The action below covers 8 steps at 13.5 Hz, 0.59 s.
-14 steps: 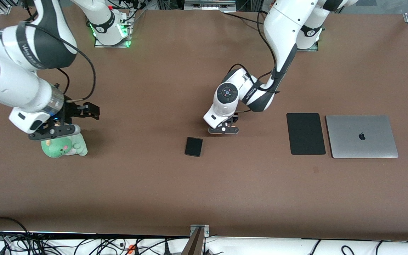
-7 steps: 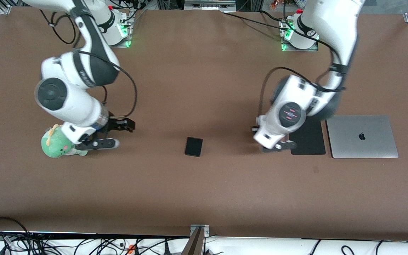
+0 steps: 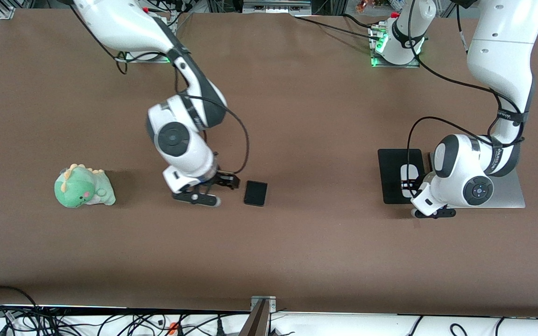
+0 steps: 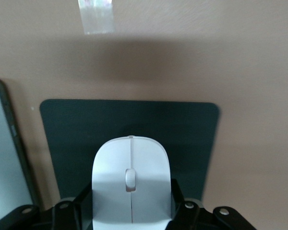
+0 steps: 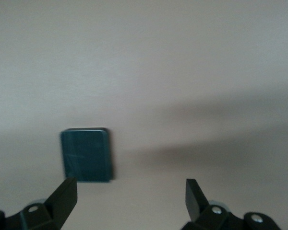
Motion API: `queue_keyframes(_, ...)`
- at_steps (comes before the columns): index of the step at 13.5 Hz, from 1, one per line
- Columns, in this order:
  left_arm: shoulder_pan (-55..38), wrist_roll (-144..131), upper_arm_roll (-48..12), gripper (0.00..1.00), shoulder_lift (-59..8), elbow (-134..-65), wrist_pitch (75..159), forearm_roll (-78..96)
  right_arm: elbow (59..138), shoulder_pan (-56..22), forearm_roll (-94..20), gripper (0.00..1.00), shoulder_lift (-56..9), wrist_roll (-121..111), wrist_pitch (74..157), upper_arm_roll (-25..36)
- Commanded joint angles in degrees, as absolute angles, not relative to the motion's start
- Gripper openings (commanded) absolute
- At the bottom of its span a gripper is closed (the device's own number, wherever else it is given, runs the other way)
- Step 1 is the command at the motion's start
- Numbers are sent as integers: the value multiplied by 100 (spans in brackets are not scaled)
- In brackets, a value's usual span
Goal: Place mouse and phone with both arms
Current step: 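Carry the mouse onto the black pad while the right gripper reaches the phone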
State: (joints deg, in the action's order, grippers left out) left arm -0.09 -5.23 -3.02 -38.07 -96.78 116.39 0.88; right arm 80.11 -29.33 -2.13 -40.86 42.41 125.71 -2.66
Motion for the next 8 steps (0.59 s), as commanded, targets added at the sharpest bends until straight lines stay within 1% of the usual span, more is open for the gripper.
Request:
queue_keyframes(1, -44, -475, -387, 30, -3674, -10018, 11847, -61, 7541, -3268, -238, 100, -4736, 4955, 13102, -211)
queue_keyframes(2, -61, -466, -387, 33, -3683, -10141, 12013, -70, 7541, -3400, -220, 100, -4894, 5140, 13339, -176)
queue_keyframes(3, -79, -466, -387, 48, -3691, -10238, 12145, -166, 7532, -3488, -211, 100, -5035, 5246, 13516, -150)
queue_keyframes(4, -53, -475, -387, 85, -3700, -10239, 12146, -376, 7480, -3507, -211, 100, -5114, 5256, 13622, -149)
queue_keyframes(5, -53, -475, -387, 100, -3691, -10213, 12138, -439, 7384, -3507, -202, 100, -5228, 5256, 13658, -149)
queue_keyframes(6, -44, -475, -387, 100, -3683, -10187, 12112, -439, 7217, -3507, -159, 100, -5351, 5256, 13667, -149)
queue_keyframes(8, -44, -553, -404, 100, -3613, -10160, 12059, -439, 7040, -3507, 279, 100, -5519, 5168, 13667, -149)
